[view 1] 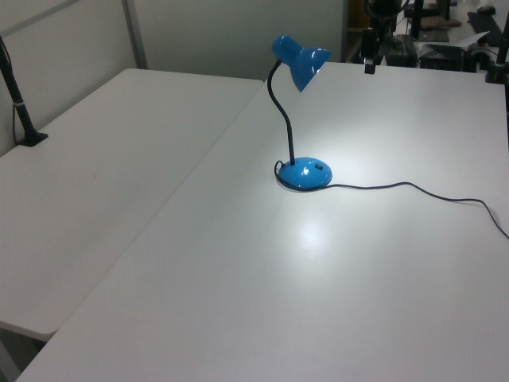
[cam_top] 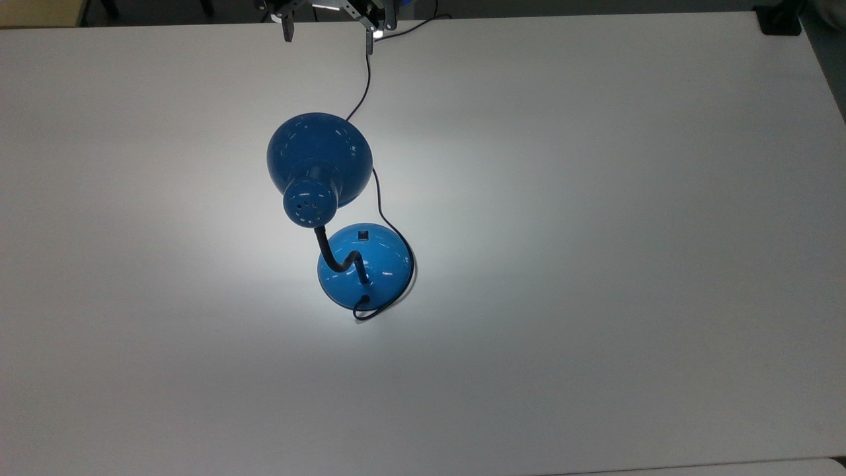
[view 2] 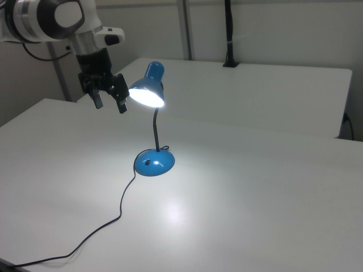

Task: Turn off the lamp
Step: 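Move the gripper toward the blue lamp's base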

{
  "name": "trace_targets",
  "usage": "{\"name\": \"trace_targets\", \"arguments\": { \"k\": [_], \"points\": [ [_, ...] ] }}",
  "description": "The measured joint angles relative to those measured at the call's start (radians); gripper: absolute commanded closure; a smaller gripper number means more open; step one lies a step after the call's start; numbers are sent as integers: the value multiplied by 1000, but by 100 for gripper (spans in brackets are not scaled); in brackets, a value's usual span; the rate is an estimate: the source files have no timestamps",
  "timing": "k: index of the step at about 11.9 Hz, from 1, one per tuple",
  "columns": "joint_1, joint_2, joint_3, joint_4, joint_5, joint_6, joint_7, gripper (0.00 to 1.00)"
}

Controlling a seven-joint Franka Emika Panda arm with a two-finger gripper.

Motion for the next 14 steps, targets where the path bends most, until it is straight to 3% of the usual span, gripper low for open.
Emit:
{"name": "trace_targets", "arguments": {
  "k": [4,5,6,8,9,14],
  "points": [
    [-4,0,-1,0,0,0,-2,0],
    [-4,0,-1,0,0,0,-13,8],
    [-4,0,-1,0,0,0,-28,28],
    [-4,0,-1,0,0,0,-51,82],
    [-4,1,-1,0,0,0,-55,96],
    [-2,11,1,-5,1,0,-60,100]
  ]
}}
